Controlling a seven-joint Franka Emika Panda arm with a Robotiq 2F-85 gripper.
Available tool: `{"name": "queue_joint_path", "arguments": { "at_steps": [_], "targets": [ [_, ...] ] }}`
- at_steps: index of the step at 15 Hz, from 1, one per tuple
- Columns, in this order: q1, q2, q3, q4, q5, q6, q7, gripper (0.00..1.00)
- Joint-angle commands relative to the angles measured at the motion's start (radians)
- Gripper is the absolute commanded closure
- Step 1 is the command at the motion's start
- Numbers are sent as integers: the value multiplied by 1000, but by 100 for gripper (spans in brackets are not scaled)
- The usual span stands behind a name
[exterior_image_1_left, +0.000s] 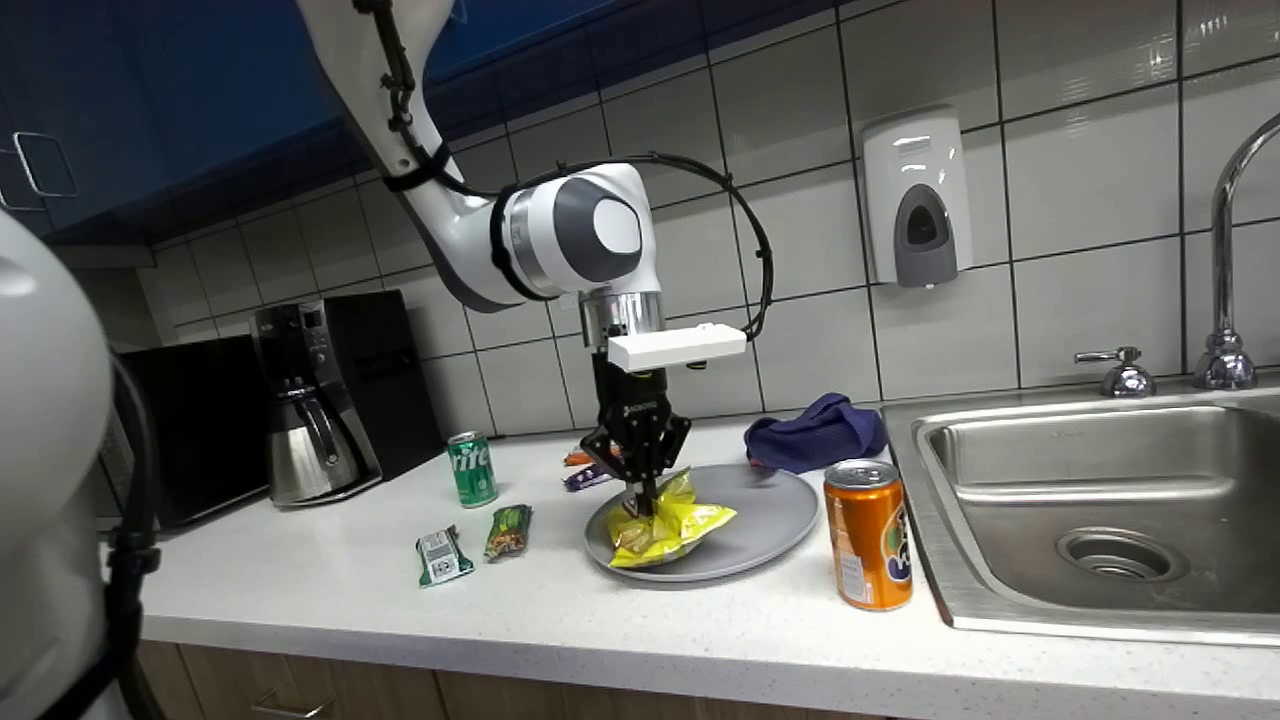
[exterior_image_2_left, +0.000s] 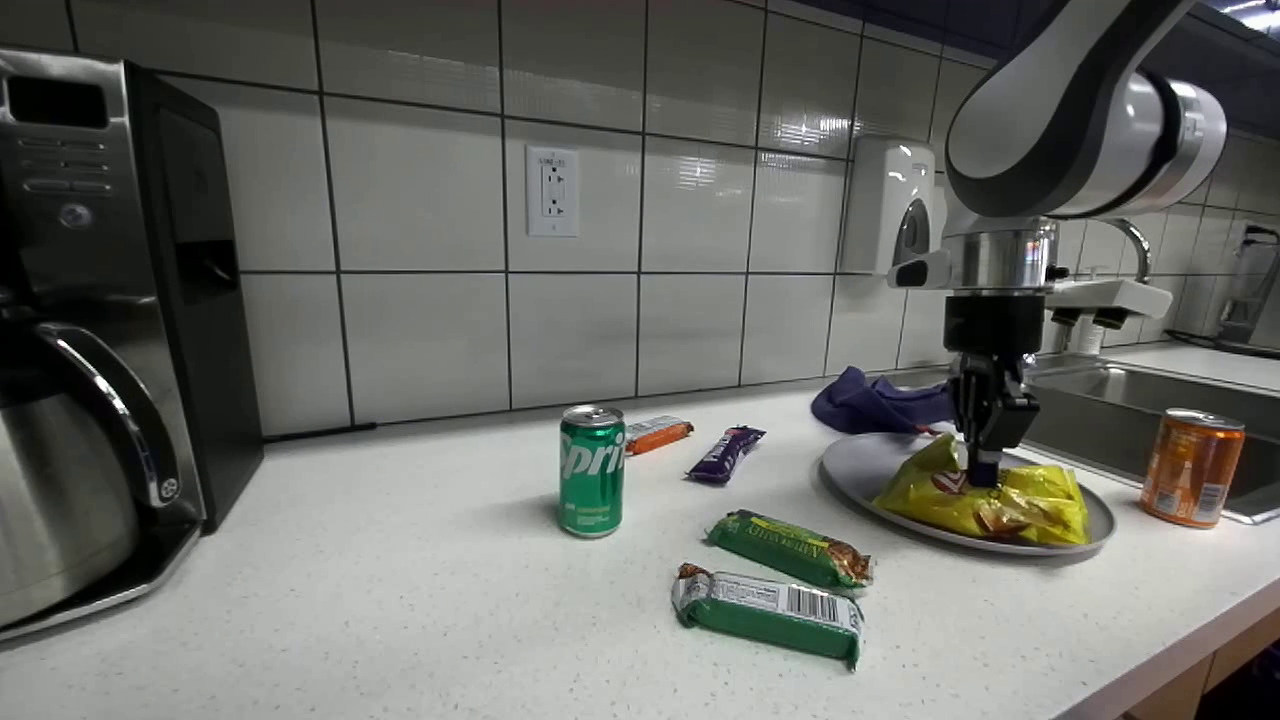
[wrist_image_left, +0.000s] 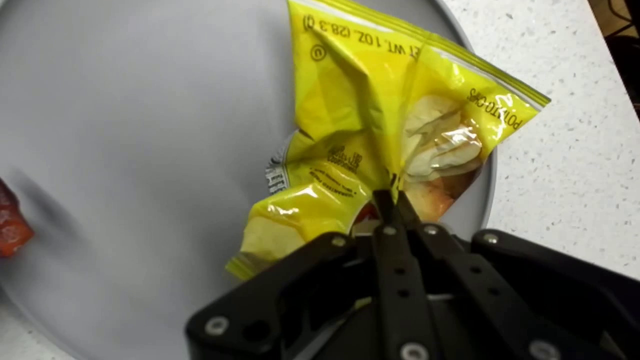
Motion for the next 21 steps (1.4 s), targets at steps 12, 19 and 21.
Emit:
{"name": "queue_joint_path", "arguments": {
  "at_steps": [12,19,21],
  "targets": [
    [0,-53,34,34,-6,-9,90,100],
    [4,-22,43,110,3,3,159,100],
    [4,0,46,143,7,7,185,100]
  ]
}}
